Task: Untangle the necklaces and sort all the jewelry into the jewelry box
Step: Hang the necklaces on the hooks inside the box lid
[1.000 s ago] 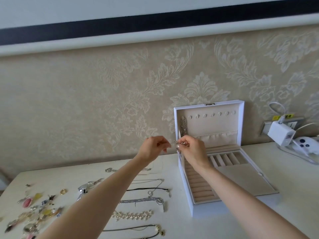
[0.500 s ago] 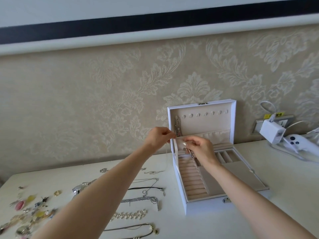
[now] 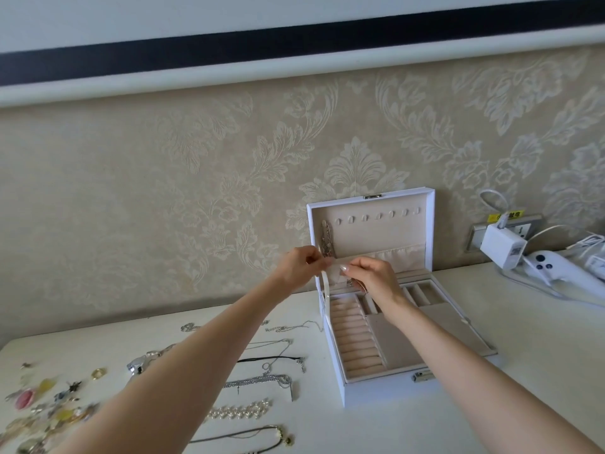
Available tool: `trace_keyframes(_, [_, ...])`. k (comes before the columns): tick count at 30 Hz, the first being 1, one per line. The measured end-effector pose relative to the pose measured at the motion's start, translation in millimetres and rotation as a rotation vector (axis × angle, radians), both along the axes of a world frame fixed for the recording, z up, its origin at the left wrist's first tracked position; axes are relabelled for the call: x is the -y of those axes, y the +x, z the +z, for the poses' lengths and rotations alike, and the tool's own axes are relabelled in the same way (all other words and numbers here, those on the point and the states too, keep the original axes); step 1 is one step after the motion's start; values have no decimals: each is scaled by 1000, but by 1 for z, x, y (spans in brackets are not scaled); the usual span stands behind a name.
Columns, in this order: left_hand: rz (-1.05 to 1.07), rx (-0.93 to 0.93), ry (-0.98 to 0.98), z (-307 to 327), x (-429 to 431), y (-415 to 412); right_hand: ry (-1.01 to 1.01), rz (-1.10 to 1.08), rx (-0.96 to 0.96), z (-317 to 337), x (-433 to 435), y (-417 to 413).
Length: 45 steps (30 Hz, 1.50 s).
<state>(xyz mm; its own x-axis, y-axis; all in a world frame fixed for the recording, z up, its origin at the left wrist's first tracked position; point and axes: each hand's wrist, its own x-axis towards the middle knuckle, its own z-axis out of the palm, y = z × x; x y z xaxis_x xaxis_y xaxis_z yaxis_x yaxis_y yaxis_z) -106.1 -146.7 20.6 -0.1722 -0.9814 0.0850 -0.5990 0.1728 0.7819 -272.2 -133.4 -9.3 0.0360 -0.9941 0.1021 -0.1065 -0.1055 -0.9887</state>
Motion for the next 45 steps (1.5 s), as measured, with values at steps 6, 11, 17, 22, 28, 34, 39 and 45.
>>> trace_keyframes(6, [-98, -1, 253, -8, -7, -6, 43, 14, 83, 1, 1, 3])
trace_keyframes(11, [3, -432, 541, -9, -10, -14, 27, -8, 137, 2, -2, 7])
trace_keyframes(17, [41, -895, 561, -7, -7, -15, 38, -65, 183, -1, -2, 7])
trace_keyframes(22, [5, -922, 537, -3, -7, -17, 76, -26, 186, -3, -6, 8])
trace_keyframes(28, [37, -569, 423, 6, -7, -17, 105, 19, 166, -3, -8, 7])
trace_keyframes(34, [-95, -130, 311, 25, -5, -13, 105, 59, 137, -7, -5, 3])
trace_keyframes(39, [-183, 217, 135, 30, 6, -16, 16, 160, 96, 5, 0, 3])
trace_keyframes(45, [-116, 290, -74, 37, 20, -24, 3, 23, 129, 18, 17, 4])
